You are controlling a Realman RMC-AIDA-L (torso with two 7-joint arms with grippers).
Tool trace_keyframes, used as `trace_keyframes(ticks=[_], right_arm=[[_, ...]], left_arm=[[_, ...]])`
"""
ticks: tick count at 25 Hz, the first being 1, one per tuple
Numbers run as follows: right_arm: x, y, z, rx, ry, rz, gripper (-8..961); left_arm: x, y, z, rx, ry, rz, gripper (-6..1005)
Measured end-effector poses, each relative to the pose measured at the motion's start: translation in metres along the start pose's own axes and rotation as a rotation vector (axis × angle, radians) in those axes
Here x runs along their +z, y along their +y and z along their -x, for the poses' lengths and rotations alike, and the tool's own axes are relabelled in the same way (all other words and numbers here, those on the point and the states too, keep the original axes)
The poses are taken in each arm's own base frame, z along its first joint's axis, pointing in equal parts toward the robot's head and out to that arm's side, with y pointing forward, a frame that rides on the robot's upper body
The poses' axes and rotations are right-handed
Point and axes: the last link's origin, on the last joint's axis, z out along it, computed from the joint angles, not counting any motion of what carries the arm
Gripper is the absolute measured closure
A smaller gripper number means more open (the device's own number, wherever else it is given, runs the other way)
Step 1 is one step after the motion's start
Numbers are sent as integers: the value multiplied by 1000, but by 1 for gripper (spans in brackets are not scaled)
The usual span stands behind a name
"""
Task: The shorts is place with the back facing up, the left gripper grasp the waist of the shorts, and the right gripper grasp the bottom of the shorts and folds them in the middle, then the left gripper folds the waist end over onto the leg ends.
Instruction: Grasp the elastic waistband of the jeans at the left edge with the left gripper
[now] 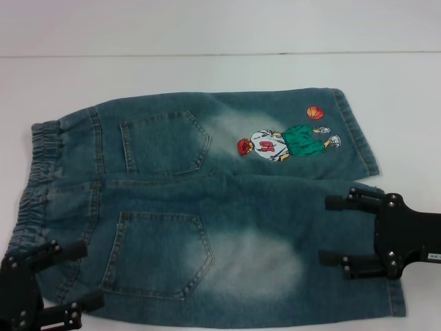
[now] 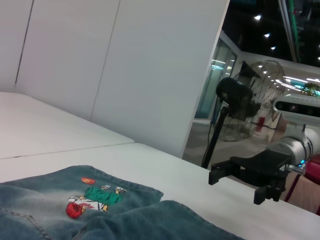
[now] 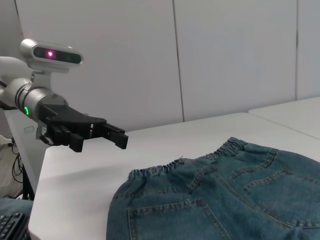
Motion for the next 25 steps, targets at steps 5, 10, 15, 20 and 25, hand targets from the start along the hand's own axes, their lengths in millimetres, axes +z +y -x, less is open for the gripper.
trace_keyframes(ticks=[5, 10, 15, 20, 25], right_arm=[[1, 0, 0, 1, -2, -2, 26], [0, -1, 0, 6, -2, -8, 28], [-1, -2, -4, 14, 10, -32, 28], [-1, -2, -6, 20, 13, -41, 29], [0, -4, -10, 26, 27, -64, 29]], left_arm=[[-4, -5, -2, -9, -21, -33, 134], [-22, -21, -11, -92, -104, -168, 134], [-43, -27, -21, -149, -189, -287, 133], [-60, -34, -22, -212, -280, -398, 133], [-60, -42, -16, -249, -356, -449, 132]])
